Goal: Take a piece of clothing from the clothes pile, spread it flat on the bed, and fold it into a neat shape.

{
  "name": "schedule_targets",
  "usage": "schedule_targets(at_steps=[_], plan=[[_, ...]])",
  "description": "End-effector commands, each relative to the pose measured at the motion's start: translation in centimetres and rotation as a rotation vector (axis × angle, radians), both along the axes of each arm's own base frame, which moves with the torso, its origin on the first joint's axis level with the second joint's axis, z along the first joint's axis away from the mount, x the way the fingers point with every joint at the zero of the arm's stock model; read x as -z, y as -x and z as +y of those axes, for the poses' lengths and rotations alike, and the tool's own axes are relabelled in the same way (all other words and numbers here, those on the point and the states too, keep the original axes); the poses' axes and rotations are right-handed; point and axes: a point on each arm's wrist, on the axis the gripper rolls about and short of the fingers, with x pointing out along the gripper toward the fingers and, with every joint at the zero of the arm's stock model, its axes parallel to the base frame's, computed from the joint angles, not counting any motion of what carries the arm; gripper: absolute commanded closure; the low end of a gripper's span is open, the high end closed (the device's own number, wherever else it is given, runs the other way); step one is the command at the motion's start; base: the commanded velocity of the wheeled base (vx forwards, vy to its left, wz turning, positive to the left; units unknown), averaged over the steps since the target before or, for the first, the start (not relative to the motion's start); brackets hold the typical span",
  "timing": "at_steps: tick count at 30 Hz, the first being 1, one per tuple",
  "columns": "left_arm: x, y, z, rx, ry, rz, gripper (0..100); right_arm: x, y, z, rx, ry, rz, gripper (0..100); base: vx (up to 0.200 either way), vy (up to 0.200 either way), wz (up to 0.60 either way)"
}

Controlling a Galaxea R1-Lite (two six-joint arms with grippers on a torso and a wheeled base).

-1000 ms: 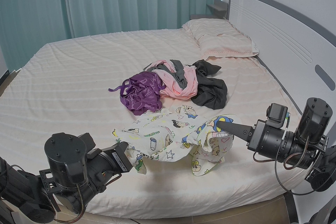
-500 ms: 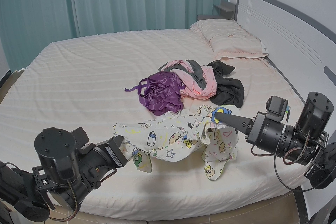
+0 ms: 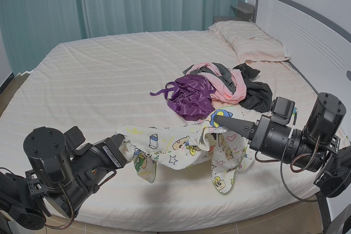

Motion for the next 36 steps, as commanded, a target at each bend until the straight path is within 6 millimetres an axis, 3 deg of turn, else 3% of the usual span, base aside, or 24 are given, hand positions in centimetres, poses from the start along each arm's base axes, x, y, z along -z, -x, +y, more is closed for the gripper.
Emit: schedule_targets(at_steps=[1,23,36], plan=[[-0.3,0.1,0.2,-0.003,0.009,-0.011,100,-0.1,-0.5,0.6,-0.005,-0.002,-0.002,100,0.000,0.200,0.00],[-0.5,-0.6,0.5,-0.034,0.020,-0.015,100,-0.4,-0.8,2.0,-0.034,-0.008,-0.022,100,0.000,0.200,0.00],[-0.6,-0.9,0.7,-0.047,0.028,-0.017,100,-0.6,-0.9,1.8,-0.017,-0.013,-0.030,100,0.000,0.200,0.00]])
